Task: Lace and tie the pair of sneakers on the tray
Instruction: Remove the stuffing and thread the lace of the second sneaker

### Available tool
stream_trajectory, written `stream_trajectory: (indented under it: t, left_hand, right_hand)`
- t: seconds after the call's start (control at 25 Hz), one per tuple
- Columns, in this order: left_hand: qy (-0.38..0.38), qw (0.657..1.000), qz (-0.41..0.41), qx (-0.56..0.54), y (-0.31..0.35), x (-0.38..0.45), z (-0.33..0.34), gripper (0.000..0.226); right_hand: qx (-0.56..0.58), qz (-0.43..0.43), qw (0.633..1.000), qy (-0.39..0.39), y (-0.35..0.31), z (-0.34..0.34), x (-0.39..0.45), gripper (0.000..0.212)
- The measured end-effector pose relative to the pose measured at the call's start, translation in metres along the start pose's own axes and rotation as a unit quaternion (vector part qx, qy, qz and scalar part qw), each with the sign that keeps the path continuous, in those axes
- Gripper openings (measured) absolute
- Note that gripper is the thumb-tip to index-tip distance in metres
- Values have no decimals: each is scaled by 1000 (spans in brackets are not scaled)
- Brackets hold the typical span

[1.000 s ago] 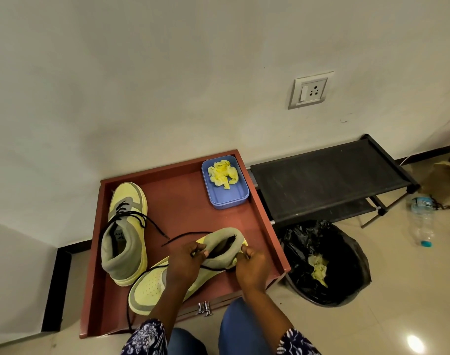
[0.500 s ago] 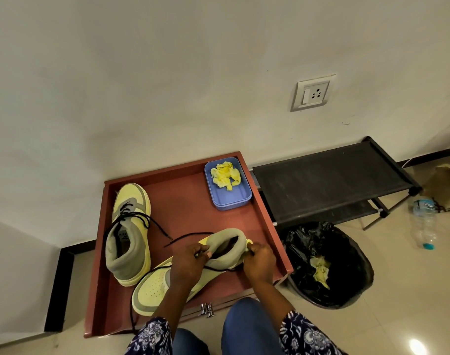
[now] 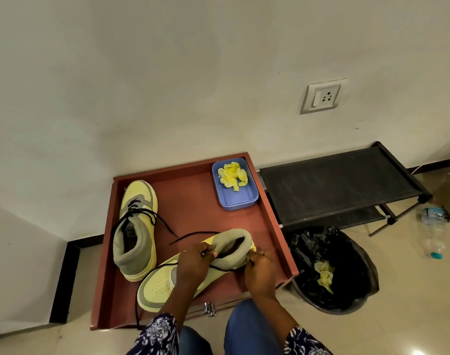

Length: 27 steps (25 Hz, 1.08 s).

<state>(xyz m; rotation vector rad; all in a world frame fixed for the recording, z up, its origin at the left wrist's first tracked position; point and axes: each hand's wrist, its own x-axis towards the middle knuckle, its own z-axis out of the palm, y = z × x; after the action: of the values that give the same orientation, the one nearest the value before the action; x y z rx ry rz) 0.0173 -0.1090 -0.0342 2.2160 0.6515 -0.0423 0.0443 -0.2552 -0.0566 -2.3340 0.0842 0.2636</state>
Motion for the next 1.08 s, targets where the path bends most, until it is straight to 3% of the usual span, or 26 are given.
stream_trajectory:
  t: [0.4, 0.52, 0.64, 0.84, 1.08]
  left_hand:
    - [13, 999, -20, -24, -2, 1, 0, 21]
    - [6, 999, -25, -36, -4, 2, 2, 20]
    - [3, 999, -28, -33, -6, 3, 1, 20]
    - [7, 999, -26, -36, -7, 2, 0, 21]
    - [12, 999, -31, -26, -6, 2, 1, 22]
  right_hand:
    - [24, 1, 999, 33, -5, -3, -10, 22]
    - [-2, -50, 999, 18, 1, 0, -14, 16]
    - [57, -9, 998, 38, -6, -2, -7, 18]
    - [-51, -45, 997, -27, -2, -11, 11, 24]
    - [89, -28, 996, -9, -4, -6, -8, 19]
